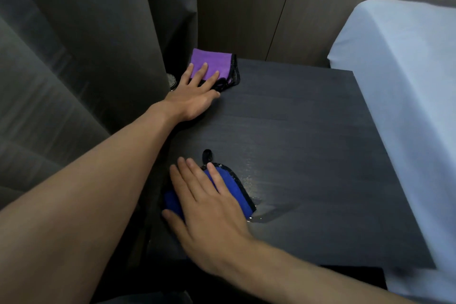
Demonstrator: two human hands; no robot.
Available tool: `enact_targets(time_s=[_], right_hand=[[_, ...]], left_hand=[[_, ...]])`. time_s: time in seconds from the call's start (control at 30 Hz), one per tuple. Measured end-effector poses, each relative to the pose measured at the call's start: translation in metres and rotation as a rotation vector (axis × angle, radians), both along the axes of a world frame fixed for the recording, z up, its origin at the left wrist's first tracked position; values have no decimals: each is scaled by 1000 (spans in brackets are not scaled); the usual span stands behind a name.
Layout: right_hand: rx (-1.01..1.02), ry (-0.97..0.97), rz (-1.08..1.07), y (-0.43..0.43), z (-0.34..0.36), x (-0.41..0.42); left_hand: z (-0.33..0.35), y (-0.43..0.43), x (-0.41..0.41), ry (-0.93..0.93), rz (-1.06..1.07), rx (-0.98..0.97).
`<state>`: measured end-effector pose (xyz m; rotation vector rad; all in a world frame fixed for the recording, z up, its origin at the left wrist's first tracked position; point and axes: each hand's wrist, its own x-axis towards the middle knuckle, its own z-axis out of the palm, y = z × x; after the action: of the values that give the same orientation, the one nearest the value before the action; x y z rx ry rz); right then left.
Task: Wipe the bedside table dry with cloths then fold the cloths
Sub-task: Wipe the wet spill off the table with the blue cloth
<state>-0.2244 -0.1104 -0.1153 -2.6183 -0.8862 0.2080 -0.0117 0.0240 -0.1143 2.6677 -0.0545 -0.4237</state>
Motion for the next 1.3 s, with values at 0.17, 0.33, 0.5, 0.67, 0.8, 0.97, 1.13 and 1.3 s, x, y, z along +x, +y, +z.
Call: enact_targets(time_s=[0.17,0.33,0.5,0.67,0.8,0.97,1.13,1.3], right_hand=[[-89,-66,61,-2,-7,1],[-135,-96,320,-29,-3,9],[-189,-120,514,-54,1,20],[-206,-146,600,-87,3,27],[-244,-146,624,-114,6,34],[-318,-156,644,-145,9,41],[-368,-175,614,-175,8,46],[-398,-150,552,-211,10,51]], left_hand=[[-2,1,1,-9,-7,6],[-5,1,1,-26,-4,31],[-3,-2,-1,-20,7,30],[-6,0,-1,-44,-2,59],[-6,-2,-3,-72,0,82],[-5,-4,-6,-88,-3,77],[-13,1,-2,-113,-3,75],[-18,3,-3,-176,5,51]])
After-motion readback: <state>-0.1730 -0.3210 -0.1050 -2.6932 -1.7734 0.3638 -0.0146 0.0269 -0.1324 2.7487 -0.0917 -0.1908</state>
